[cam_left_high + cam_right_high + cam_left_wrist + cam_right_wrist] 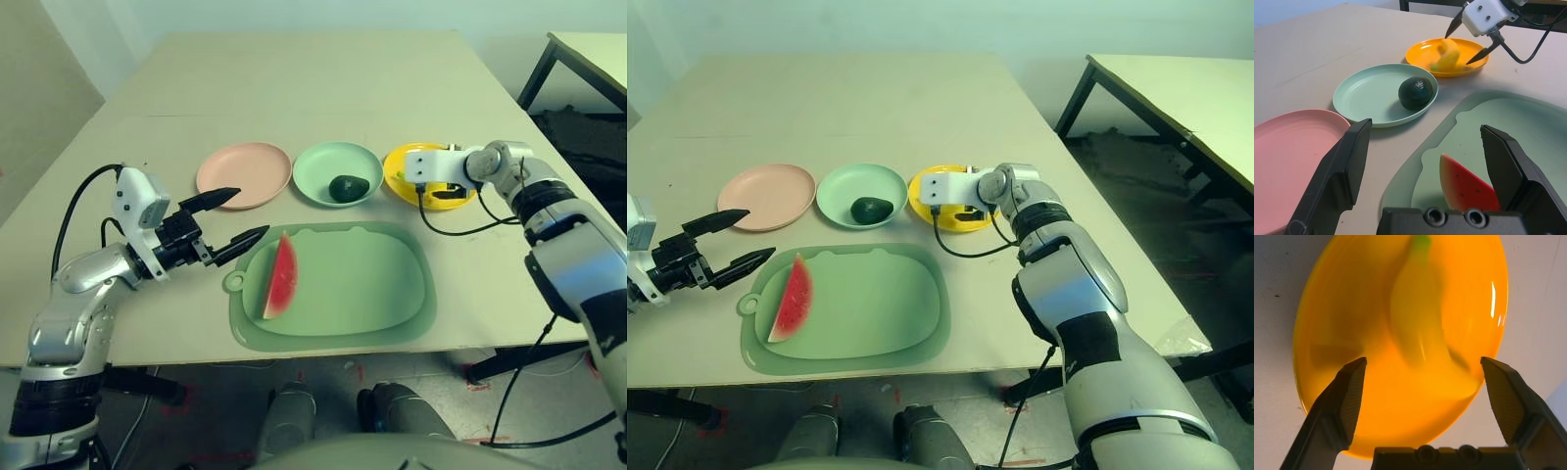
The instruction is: Place the fruits into color-matched plates.
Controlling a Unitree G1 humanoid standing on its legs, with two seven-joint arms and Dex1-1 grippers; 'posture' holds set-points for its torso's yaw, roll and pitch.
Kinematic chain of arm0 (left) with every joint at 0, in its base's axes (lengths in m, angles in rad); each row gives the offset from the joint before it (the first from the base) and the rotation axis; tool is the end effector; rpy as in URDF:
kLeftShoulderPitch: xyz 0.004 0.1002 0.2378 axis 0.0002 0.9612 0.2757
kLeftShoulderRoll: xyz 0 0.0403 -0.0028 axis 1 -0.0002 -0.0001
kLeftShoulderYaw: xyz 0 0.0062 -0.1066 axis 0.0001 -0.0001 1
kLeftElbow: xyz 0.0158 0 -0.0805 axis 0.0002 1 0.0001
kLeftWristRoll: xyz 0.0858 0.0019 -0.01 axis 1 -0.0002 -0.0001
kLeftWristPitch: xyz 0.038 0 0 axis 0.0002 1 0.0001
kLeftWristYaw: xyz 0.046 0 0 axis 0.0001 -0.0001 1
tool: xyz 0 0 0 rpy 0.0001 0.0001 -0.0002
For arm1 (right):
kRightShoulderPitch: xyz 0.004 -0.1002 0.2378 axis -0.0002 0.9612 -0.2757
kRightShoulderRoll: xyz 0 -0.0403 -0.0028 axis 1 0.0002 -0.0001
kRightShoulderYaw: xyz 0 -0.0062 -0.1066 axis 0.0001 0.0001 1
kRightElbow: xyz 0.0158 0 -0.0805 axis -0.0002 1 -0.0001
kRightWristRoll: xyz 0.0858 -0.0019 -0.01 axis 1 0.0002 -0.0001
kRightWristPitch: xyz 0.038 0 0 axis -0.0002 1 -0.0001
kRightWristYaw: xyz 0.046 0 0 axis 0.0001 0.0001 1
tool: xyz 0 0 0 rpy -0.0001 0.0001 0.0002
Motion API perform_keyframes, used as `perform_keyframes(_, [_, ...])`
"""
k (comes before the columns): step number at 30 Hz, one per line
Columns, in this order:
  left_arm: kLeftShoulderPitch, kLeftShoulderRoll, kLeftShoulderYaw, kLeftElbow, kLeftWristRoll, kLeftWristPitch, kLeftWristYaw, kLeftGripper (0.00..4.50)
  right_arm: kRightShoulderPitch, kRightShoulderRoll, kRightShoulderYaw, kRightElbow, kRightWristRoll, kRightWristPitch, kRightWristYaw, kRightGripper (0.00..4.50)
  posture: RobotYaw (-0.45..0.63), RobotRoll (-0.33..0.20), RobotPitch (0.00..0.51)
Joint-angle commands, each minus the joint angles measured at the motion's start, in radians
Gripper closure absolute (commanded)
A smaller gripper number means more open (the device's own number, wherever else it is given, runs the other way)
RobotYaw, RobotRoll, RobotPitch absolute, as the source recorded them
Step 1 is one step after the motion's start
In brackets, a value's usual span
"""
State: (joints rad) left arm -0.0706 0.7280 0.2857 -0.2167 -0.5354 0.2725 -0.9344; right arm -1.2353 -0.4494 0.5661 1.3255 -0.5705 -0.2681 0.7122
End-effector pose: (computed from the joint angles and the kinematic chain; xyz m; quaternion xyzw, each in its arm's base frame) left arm 0.1920 0.2910 0.1556 0.1203 -0.0178 -0.3935 0.9113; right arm 0.3624 -0.1880 0.1831 -0.6218 0.1940 0.3551 0.6706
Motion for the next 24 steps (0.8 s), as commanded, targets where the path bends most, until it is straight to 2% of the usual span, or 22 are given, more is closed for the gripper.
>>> perform_keyframes(1, [0.0,0.004,-0.016,0.008,0.008,-0.001,-0.012,0.0,-0.007,-0.022,-0.017,0.0,-0.005,-0.013,0.019,0.05,0.09,0.0,0.1])
perform_keyframes(7, [-0.022,0.017,-0.029,0.04,0.023,-0.029,-0.054,0.0,-0.033,-0.081,-0.073,-0.066,0.065,-0.042,0.184,0.05,0.08,0.0,0.095])
perform_keyframes(11, [-0.037,0.058,-0.048,0.069,0.055,-0.09,-0.132,0.0,0.021,-0.135,-0.184,-0.267,0.213,0.064,0.412,0.05,0.08,0.0,0.098])
perform_keyframes(14, [-0.058,0.101,-0.077,0.095,0.093,-0.166,-0.211,0.0,0.159,-0.179,-0.28,-0.598,0.366,0.301,0.559,0.05,0.08,0.0,0.099])
perform_keyframes(17, [-0.095,0.148,-0.127,0.113,0.142,-0.26,-0.299,0.0,0.34,-0.207,-0.379,-0.977,0.524,0.61,0.615,0.05,0.07,0.0,0.098])
perform_keyframes(20, [-0.155,0.189,-0.193,0.135,0.204,-0.36,-0.378,0.0,0.509,-0.192,-0.497,-1.258,0.7,0.863,0.585,0.05,0.06,0.0,0.096])
perform_keyframes(24, [-0.255,0.213,-0.285,0.172,0.271,-0.476,-0.464,0.0,0.701,-0.107,-0.657,-1.551,0.927,1.064,0.472,0.05,0.04,0.0,0.095])
